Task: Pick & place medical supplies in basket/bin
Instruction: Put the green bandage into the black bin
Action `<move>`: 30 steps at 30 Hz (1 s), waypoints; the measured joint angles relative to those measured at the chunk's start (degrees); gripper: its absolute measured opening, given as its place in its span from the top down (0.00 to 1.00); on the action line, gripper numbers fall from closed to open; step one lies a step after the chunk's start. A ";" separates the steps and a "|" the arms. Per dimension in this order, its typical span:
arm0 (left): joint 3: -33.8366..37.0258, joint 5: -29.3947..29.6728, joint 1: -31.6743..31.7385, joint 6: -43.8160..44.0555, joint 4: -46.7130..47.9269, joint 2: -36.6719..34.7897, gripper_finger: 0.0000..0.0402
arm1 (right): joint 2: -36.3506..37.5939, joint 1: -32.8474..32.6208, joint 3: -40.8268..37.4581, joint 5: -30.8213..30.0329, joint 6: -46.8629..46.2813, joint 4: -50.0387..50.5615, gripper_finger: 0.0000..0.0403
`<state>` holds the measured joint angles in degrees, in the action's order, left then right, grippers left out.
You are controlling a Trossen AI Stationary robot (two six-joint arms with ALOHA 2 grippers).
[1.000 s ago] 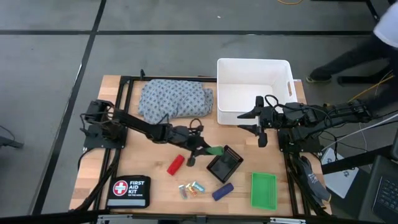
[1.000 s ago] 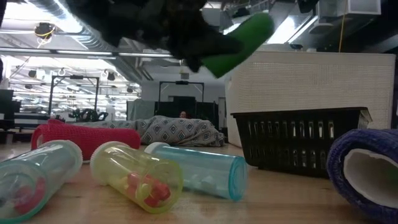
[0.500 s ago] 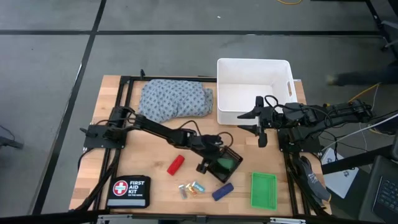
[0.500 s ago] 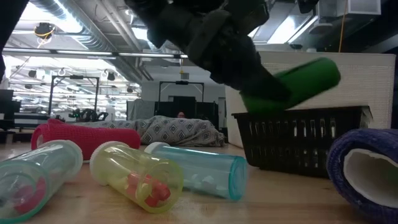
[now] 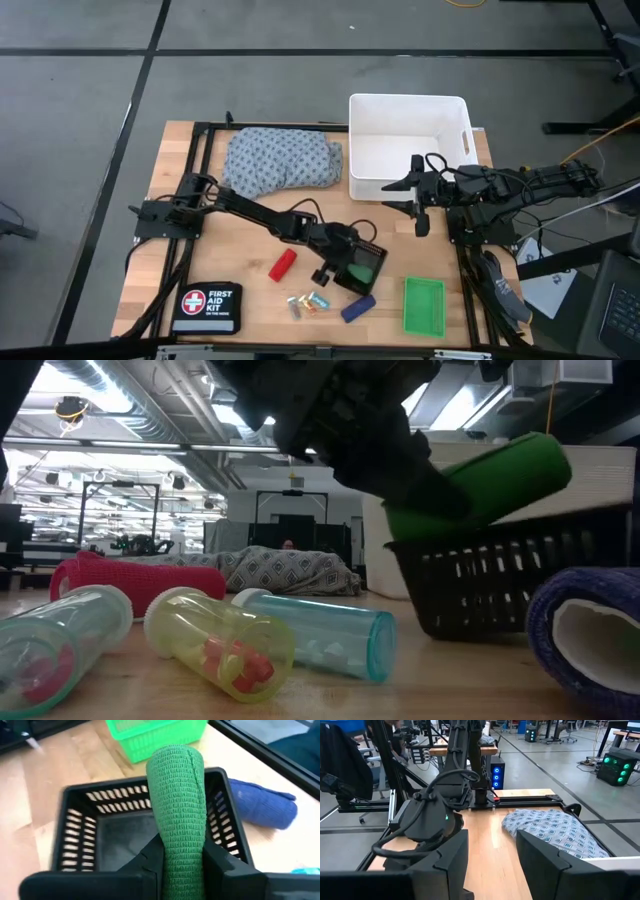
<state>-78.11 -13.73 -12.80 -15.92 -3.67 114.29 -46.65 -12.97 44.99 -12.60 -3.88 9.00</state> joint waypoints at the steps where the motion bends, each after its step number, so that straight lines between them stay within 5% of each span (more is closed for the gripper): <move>1: 0.02 0.40 0.00 0.02 -0.34 -0.17 0.82 | 0.00 0.00 0.00 -0.01 -0.02 0.01 0.59; 17: -4.35 6.79 0.55 6.04 -0.58 -1.30 0.82 | 0.00 0.00 0.00 0.02 -0.07 0.01 0.59; 30: -3.87 5.29 -0.72 2.97 2.37 -1.21 0.82 | 0.00 -0.01 0.00 0.07 -0.09 0.02 0.59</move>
<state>-81.97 -8.44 -13.52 -12.94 -1.30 113.08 -46.65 -12.98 44.99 -12.53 -3.97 9.02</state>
